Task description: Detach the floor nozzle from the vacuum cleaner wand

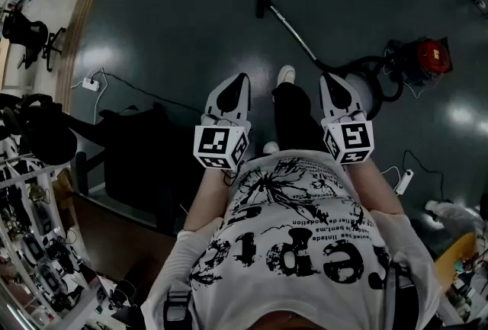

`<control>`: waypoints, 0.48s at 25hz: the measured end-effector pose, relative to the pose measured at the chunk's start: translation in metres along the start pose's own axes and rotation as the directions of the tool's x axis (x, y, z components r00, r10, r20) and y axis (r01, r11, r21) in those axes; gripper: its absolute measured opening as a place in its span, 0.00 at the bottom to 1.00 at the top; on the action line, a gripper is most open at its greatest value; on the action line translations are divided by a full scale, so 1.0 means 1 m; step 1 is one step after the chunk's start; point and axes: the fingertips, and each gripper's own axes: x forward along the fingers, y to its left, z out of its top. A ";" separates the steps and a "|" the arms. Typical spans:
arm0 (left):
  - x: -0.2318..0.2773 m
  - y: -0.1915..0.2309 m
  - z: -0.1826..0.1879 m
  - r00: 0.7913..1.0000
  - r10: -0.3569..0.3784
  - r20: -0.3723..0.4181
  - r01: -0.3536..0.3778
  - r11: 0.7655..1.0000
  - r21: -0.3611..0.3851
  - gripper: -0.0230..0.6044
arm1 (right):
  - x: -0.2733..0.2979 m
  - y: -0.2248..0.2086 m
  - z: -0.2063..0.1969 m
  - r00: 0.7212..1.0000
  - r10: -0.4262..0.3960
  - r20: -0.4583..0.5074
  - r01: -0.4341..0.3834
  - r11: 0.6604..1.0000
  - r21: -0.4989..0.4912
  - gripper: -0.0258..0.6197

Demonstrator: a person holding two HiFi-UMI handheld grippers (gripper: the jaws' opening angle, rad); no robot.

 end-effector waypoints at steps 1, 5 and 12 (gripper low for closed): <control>0.016 0.007 0.003 1.000 0.006 -0.003 -0.006 1.000 0.004 0.04 | 0.017 -0.009 0.004 1.000 0.004 0.007 -0.004 1.000 0.018 0.04; 0.088 0.042 0.016 0.999 0.034 -0.017 -0.034 0.999 0.009 0.04 | 0.096 -0.048 0.022 0.999 0.028 0.017 -0.029 0.999 0.034 0.04; 0.256 0.109 0.048 0.994 0.031 -0.104 -0.033 0.999 -0.014 0.04 | 0.251 -0.165 0.064 1.000 0.018 0.000 -0.018 0.990 0.141 0.04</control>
